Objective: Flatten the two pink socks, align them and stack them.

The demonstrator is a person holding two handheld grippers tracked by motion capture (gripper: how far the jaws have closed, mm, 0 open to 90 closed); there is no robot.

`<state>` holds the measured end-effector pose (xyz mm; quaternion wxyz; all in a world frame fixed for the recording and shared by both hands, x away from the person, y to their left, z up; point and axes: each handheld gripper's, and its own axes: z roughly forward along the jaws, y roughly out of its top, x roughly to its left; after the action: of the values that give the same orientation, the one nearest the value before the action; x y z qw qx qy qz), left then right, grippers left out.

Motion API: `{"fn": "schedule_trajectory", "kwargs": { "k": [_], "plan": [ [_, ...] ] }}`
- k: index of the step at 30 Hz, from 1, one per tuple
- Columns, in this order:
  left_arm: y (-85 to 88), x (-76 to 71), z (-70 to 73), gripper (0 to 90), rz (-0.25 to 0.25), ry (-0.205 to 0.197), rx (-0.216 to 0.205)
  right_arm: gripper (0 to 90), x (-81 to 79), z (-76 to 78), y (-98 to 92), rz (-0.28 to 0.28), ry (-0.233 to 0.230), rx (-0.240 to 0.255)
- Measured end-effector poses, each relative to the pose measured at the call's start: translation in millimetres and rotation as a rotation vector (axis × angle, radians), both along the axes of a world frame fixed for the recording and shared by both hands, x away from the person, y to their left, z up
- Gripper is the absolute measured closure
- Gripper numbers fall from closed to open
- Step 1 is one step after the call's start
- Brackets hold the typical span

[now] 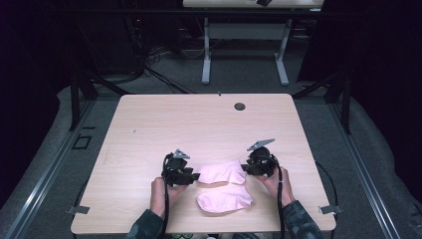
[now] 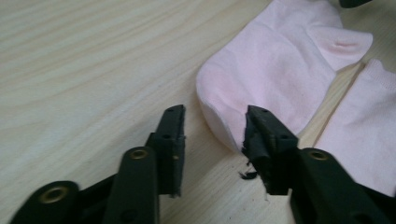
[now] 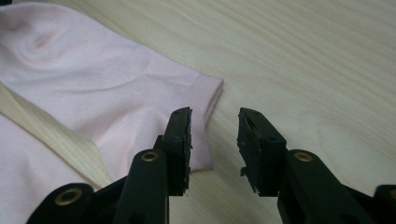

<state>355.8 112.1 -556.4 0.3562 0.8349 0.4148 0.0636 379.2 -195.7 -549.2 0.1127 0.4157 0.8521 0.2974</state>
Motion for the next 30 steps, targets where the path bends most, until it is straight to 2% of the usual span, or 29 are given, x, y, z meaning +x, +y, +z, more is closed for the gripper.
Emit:
{"fn": "schedule_trajectory", "kwargs": {
  "k": [2, 5, 6, 8, 10, 11, 15, 17, 22, 23, 26, 30],
  "plan": [
    [3.4, -2.8, 4.7, 50.8, 0.01, -0.024, 0.007, 59.0, -5.3, 5.1, -5.4, 0.014, -0.022, 0.021],
    [8.3, -2.1, 5.8, 46.9, 0.039, -0.027, -0.015, 56.9, -9.7, 7.0, -7.3, 0.02, -0.017, 0.028],
    [9.0, -1.0, 5.1, 46.7, 0.045, -0.021, -0.017, 56.9, -9.2, 6.6, -7.8, 0.011, -0.013, 0.019],
    [9.0, 1.9, 3.5, 46.2, 0.054, -0.003, -0.027, 56.9, -4.3, 2.7, -8.6, 0.006, 0.014, 0.035],
    [5.4, 4.9, 1.9, 46.6, 0.052, 0.007, -0.019, 58.0, 0.2, -1.1, -7.5, 0.004, 0.035, 0.026],
    [3.1, 6.5, 0.7, 47.3, 0.047, 0.014, -0.011, 58.5, 1.9, -3.5, -5.7, 0.001, 0.046, 0.037],
    [-7.0, 12.2, -3.9, 53.8, 0.019, 0.038, 0.035, 62.7, 5.2, -8.0, 1.7, 0.004, 0.057, 0.02],
    [-10.4, 14.4, -6.1, 56.8, 0.005, 0.043, 0.035, 63.9, 6.4, -9.5, 4.3, 0.005, 0.063, 0.014],
    [-17.0, 15.6, -7.4, 63.9, -0.006, 0.037, 0.072, 65.8, 6.4, -10.9, 8.2, 0.011, 0.069, 0.001],
    [-16.9, 16.1, -7.5, 65.1, -0.01, 0.041, 0.074, 66.3, 5.9, -11.6, 9.1, 0.008, 0.066, 0.01],
    [-17.4, 17.0, -8.6, 68.1, -0.007, 0.046, 0.081, 67.3, 5.8, -12.2, 9.6, 0.019, 0.077, -0.02],
    [-18.5, 16.9, -8.6, 71.9, -0.012, 0.041, 0.095, 70.1, 5.0, -12.7, 9.8, 0.022, 0.069, -0.018]
  ]
}}
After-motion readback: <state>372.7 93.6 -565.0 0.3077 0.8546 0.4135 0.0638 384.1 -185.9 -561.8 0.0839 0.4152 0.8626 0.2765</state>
